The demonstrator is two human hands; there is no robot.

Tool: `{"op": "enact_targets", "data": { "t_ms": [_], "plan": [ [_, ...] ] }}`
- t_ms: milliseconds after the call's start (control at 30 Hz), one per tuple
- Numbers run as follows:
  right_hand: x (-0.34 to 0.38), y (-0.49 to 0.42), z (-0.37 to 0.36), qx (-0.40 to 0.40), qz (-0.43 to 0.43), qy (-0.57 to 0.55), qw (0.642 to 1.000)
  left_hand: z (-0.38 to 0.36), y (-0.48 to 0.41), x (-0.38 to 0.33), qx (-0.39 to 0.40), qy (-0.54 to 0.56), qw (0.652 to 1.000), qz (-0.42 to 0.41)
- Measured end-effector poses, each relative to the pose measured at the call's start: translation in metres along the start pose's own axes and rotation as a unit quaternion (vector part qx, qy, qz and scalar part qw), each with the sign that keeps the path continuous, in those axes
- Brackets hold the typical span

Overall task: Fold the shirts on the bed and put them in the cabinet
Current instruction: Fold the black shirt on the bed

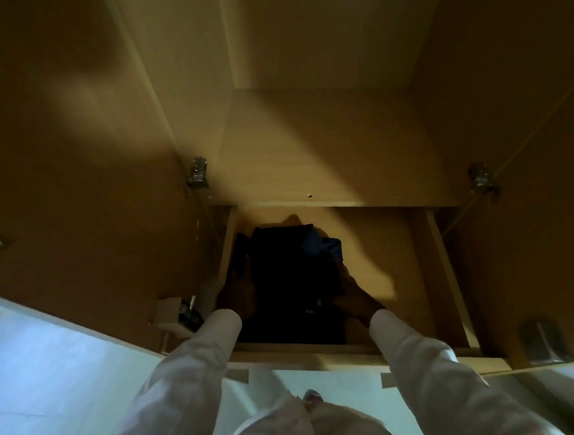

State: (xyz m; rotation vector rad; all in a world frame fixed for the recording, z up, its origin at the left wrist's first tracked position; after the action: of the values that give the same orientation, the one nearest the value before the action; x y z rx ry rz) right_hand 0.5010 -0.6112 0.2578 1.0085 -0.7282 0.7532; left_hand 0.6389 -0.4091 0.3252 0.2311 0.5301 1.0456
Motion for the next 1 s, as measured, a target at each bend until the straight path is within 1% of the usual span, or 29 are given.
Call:
{"op": "enact_targets", "data": {
  "t_ms": [33, 67, 133, 233, 333, 367, 467, 533, 600, 633, 700, 767, 833, 867, 933, 1000],
  "plan": [
    [0.007, 0.014, -0.003, 0.007, -0.007, 0.0, 1.0, -0.006, 0.004, 0.001, 0.002, -0.005, 1.0, -0.013],
    [0.012, 0.027, -0.006, 0.014, -0.015, 0.004, 1.0, -0.012, 0.007, 0.003, 0.012, -0.011, 1.0, -0.007],
    [0.012, 0.044, -0.017, 0.056, -0.019, 0.004, 0.998, -0.029, 0.007, 0.014, 0.038, -0.047, 0.998, 0.004],
    [-0.002, 0.05, -0.017, 0.076, -0.061, 0.081, 0.992, -0.05, 0.009, 0.018, 0.063, -0.119, 0.991, 0.001],
    [-0.017, 0.053, -0.009, 0.07, -0.102, 0.155, 0.98, -0.049, 0.022, 0.008, 0.055, -0.088, 0.995, 0.01],
    [-0.019, 0.053, -0.01, 0.074, -0.108, 0.177, 0.976, -0.044, 0.026, 0.005, 0.04, -0.093, 0.995, 0.015],
    [-0.03, 0.047, -0.009, 0.06, -0.121, 0.201, 0.97, -0.035, 0.036, 0.01, 0.024, -0.074, 0.992, 0.102],
    [-0.035, 0.042, -0.011, 0.065, -0.13, 0.228, 0.963, -0.027, 0.038, 0.011, -0.003, -0.067, 0.99, 0.123],
    [-0.038, 0.042, -0.011, 0.066, -0.131, 0.267, 0.952, -0.02, 0.04, 0.009, -0.009, -0.086, 0.987, 0.133],
    [-0.037, 0.043, -0.009, 0.056, -0.129, 0.286, 0.948, -0.02, 0.042, 0.01, 0.002, -0.107, 0.985, 0.134],
    [-0.03, 0.048, 0.001, 0.031, -0.123, 0.3, 0.946, -0.021, 0.043, 0.012, 0.005, -0.109, 0.987, 0.117],
    [-0.014, 0.056, 0.015, -0.018, -0.095, 0.257, 0.962, -0.024, 0.044, 0.011, 0.016, -0.105, 0.99, 0.092],
    [0.005, 0.074, 0.03, -0.076, -0.061, 0.196, 0.976, -0.026, 0.048, 0.005, 0.02, -0.058, 0.996, 0.065],
    [0.01, 0.087, 0.035, -0.102, -0.047, 0.178, 0.978, -0.026, 0.053, -0.003, 0.012, -0.021, 0.999, 0.038],
    [0.024, 0.117, 0.04, -0.149, -0.008, 0.159, 0.976, -0.015, 0.069, -0.02, -0.058, 0.08, 0.995, -0.029],
    [0.039, 0.153, 0.038, -0.206, 0.043, 0.134, 0.968, -0.005, 0.097, -0.039, -0.117, 0.154, 0.975, -0.109]
  ]
}}
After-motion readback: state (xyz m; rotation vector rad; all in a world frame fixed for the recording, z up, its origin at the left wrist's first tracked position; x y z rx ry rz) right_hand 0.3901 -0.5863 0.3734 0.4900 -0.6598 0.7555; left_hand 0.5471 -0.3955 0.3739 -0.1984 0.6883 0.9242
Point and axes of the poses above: each hand's wrist, its own y-axis away from the middle knuckle, its own z-axis out of the back of the hand, x = y × z, the point moved 9 cm from there along -y, towards the middle knuckle, and after that the axes turned 4 degrees about z, right-handed, at the moved point
